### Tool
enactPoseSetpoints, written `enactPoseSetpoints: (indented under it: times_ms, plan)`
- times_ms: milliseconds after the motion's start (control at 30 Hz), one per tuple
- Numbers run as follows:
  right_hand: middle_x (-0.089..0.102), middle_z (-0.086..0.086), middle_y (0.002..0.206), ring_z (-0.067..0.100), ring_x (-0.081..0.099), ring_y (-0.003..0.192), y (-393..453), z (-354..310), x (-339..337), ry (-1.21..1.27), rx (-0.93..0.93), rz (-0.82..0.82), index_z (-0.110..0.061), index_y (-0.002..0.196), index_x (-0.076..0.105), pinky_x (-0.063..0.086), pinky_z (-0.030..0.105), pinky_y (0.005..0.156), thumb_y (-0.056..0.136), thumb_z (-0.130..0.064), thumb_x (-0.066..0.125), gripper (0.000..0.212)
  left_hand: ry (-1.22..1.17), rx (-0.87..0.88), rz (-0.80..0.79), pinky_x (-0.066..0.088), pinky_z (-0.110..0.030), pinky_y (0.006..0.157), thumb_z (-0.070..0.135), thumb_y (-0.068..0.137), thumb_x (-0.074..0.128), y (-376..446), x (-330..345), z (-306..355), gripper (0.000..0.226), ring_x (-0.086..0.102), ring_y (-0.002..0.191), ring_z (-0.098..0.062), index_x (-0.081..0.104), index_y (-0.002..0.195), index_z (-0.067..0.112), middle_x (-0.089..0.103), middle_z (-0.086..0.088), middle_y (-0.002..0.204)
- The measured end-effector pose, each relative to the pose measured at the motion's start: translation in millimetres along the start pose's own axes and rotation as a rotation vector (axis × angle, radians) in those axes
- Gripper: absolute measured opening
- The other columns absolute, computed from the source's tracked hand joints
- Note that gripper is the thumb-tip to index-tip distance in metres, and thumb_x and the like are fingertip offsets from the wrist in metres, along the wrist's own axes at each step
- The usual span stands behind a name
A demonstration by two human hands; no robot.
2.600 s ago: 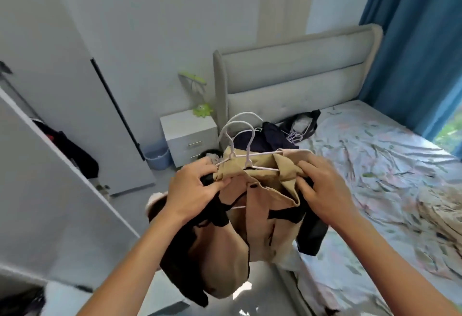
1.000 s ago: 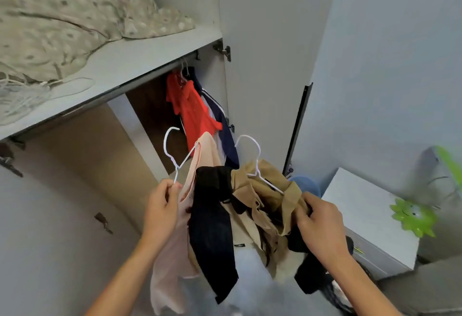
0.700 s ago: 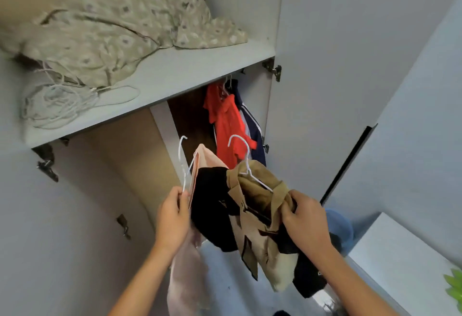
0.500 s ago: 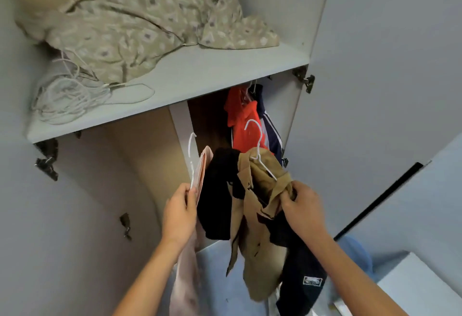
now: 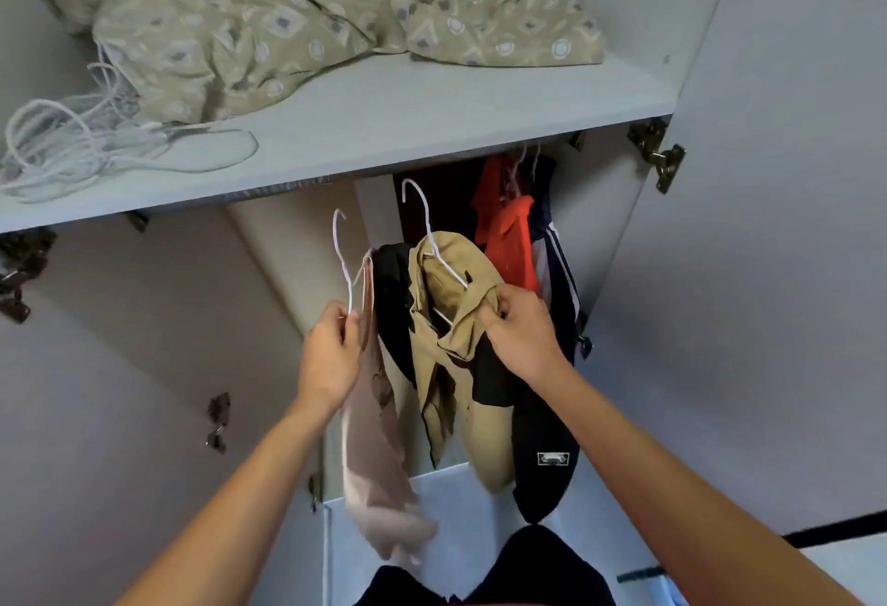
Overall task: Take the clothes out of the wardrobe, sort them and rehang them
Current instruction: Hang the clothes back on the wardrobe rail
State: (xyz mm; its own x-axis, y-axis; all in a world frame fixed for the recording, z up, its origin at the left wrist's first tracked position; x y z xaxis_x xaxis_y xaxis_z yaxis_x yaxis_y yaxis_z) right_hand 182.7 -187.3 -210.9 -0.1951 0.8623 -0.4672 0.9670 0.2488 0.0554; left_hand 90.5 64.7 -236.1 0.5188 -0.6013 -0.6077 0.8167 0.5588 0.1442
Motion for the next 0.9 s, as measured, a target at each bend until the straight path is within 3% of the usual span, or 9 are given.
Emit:
enactPoseSetpoints:
  times_ms: [67, 300, 400, 500, 600, 733, 833, 900]
  plan:
    - [0.058, 0.0, 0.062, 0.011, 0.052, 0.058, 12, 3, 11, 0.026, 0.006, 0.034, -0.009, 0.071, 0.058, 0.047, 0.039, 0.06, 0.095, -0.018, 0.059, 0.025, 0.014, 0.01, -0.005, 0.042, -0.041, 0.068, 0.02, 0.11, 0.049, 10, 2, -1, 0.025, 0.06, 0.078, -0.035, 0.059, 0.093, 0.005, 0.067, -0.014, 0.079]
    - [0.051, 0.003, 0.061, 0.021, 0.049, 0.06, 52, -3, 24, 0.076, -0.027, 0.178, -0.002, 0.072, 0.05, 0.047, 0.049, 0.062, 0.095, -0.017, 0.057, 0.028, 0.041, 0.027, 0.016, 0.049, -0.045, 0.078, 0.026, 0.11, 0.049, 46, 15, 5, 0.025, 0.063, 0.085, -0.036, 0.061, 0.095, 0.009, 0.071, -0.013, 0.087]
    - [0.055, 0.007, 0.064, 0.026, 0.054, 0.062, 71, -11, 24, 0.069, -0.041, 0.191, -0.007, 0.069, 0.049, 0.048, 0.048, 0.063, 0.096, -0.018, 0.058, 0.031, 0.038, 0.034, 0.014, 0.047, -0.044, 0.075, 0.03, 0.11, 0.048, 66, 20, 13, 0.027, 0.062, 0.084, -0.037, 0.06, 0.097, 0.009, 0.069, -0.012, 0.087]
    - [0.047, -0.002, 0.062, 0.017, 0.045, 0.058, 90, -17, 24, 0.06, -0.052, 0.22, -0.017, 0.062, 0.04, 0.036, 0.037, 0.061, 0.097, -0.014, 0.058, 0.039, 0.018, 0.031, 0.009, 0.052, -0.048, 0.081, 0.031, 0.109, 0.048, 89, 24, 19, 0.026, 0.062, 0.084, -0.036, 0.059, 0.097, 0.011, 0.067, -0.012, 0.086]
    - [0.051, -0.001, 0.069, 0.023, 0.052, 0.069, 109, -16, 31, 0.045, -0.015, 0.217, -0.022, 0.064, 0.04, 0.037, 0.035, 0.066, 0.099, -0.017, 0.057, 0.039, 0.06, 0.012, -0.004, 0.055, -0.048, 0.075, 0.036, 0.109, 0.047, 110, 27, 20, 0.027, 0.057, 0.074, -0.032, 0.051, 0.088, 0.02, 0.06, -0.007, 0.077]
    - [0.069, 0.012, 0.095, 0.035, 0.066, 0.091, 126, -4, 39, -0.005, 0.02, 0.222, -0.017, 0.08, 0.056, 0.048, 0.037, 0.075, 0.101, -0.022, 0.055, 0.021, 0.156, 0.015, -0.05, 0.056, -0.05, 0.075, 0.036, 0.11, 0.046, 133, 35, 18, 0.027, 0.056, 0.073, -0.033, 0.051, 0.091, 0.018, 0.057, -0.007, 0.077]
    - [0.07, 0.016, 0.105, 0.039, 0.066, 0.099, 134, 6, 43, -0.06, 0.031, 0.215, -0.012, 0.094, 0.062, 0.054, 0.043, 0.085, 0.103, -0.023, 0.054, 0.016, 0.197, 0.023, -0.06, 0.056, -0.051, 0.077, 0.034, 0.109, 0.048, 146, 43, 19, 0.028, 0.064, 0.082, -0.042, 0.053, 0.093, 0.013, 0.059, -0.01, 0.079]
    - [0.069, 0.018, 0.106, 0.041, 0.065, 0.102, 137, 16, 46, -0.087, 0.042, 0.205, -0.011, 0.095, 0.061, 0.051, 0.042, 0.085, 0.104, -0.023, 0.053, 0.017, 0.229, 0.035, -0.07, 0.054, -0.049, 0.078, 0.034, 0.11, 0.048, 153, 48, 20, 0.028, 0.065, 0.089, -0.045, 0.052, 0.092, 0.013, 0.06, -0.012, 0.081]
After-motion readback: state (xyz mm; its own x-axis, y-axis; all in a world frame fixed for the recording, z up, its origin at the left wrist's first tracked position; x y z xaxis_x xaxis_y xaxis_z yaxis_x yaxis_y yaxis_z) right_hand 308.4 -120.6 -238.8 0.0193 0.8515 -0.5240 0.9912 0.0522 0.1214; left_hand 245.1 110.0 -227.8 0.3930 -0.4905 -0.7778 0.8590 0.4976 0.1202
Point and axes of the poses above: each hand's wrist, its own y-axis towards the middle knuckle, its own x-axis out of the palm, z = x × y, the point moved 5 cm from there along y, towards the middle knuckle
